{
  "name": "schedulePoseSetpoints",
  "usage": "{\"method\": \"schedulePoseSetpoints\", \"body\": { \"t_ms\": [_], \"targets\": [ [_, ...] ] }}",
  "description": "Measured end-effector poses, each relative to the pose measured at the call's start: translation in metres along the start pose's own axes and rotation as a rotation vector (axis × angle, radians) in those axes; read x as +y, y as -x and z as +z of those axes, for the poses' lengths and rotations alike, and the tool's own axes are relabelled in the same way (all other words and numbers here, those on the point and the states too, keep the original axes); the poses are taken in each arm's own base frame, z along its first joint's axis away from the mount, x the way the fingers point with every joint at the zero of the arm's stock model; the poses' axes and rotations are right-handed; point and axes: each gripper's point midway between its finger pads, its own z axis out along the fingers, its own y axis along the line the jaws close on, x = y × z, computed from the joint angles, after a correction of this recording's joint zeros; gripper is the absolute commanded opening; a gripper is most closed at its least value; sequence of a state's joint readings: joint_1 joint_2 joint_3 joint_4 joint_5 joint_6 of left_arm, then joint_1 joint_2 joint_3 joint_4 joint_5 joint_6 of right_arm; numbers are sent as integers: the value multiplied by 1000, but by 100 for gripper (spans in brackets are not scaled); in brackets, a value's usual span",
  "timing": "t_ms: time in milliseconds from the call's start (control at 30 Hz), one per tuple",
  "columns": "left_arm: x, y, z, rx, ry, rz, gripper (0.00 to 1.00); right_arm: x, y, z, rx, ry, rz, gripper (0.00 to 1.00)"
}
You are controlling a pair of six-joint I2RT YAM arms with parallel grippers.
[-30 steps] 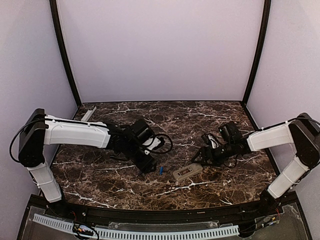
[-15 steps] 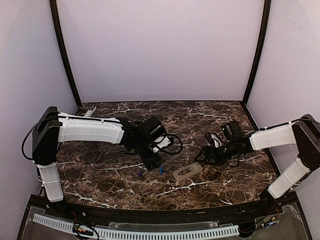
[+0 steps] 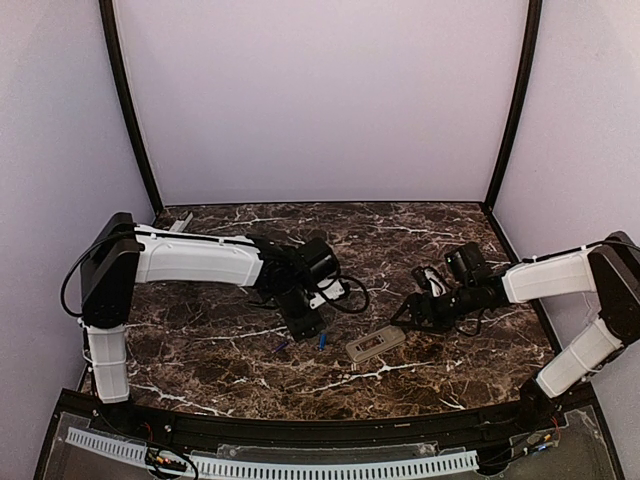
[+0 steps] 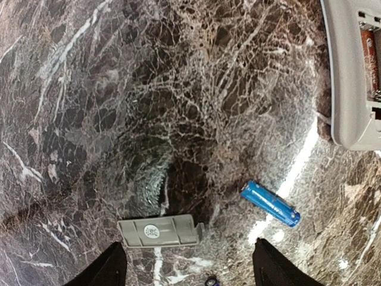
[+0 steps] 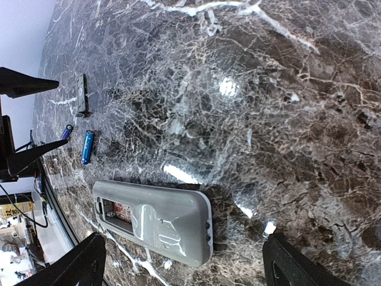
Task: Load the batteries into the remote control
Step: Pick up the battery from the center of the board.
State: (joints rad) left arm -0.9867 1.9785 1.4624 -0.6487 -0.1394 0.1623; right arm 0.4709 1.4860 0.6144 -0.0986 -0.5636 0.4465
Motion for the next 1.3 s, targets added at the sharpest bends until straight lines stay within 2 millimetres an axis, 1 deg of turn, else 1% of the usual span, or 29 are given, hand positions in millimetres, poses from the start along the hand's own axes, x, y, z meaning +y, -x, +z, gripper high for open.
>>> {"method": "schedulePoseSetpoints", "body": {
  "t_ms": [167,367,500,633,767,900,1033,1100,1133,1167,1300],
  "targets": [
    [-7,-4,6,26,-35,-29,63,0,0,0,0,0,0,90],
    [-31,4,4,-26,-147,-149,57,0,0,0,0,1,0,90],
    [-42,7,4,-49,-205,-238,54,0,0,0,0,1,1,90],
    [-45,16,3,-79,-233,-310,49,0,0,0,0,2,1,90],
    [-46,20,3,-91,-243,-350,44,0,0,0,1,3,0,90],
    [-47,18,8,-77,-243,-372,40,0,0,0,1,3,0,90],
    [-52,10,19,-37,-242,-368,39,0,0,0,1,4,1,90],
    [-55,7,24,-17,-241,-362,37,0,0,0,2,4,1,88],
    [-55,8,23,-20,-242,-361,36,0,-1,0,3,6,1,87],
    [-56,10,23,-22,-244,-358,35,0,-1,0,4,7,1,85],
    [-57,8,24,-12,-238,-358,26,1,-5,1,19,18,1,76]
  ]
}}
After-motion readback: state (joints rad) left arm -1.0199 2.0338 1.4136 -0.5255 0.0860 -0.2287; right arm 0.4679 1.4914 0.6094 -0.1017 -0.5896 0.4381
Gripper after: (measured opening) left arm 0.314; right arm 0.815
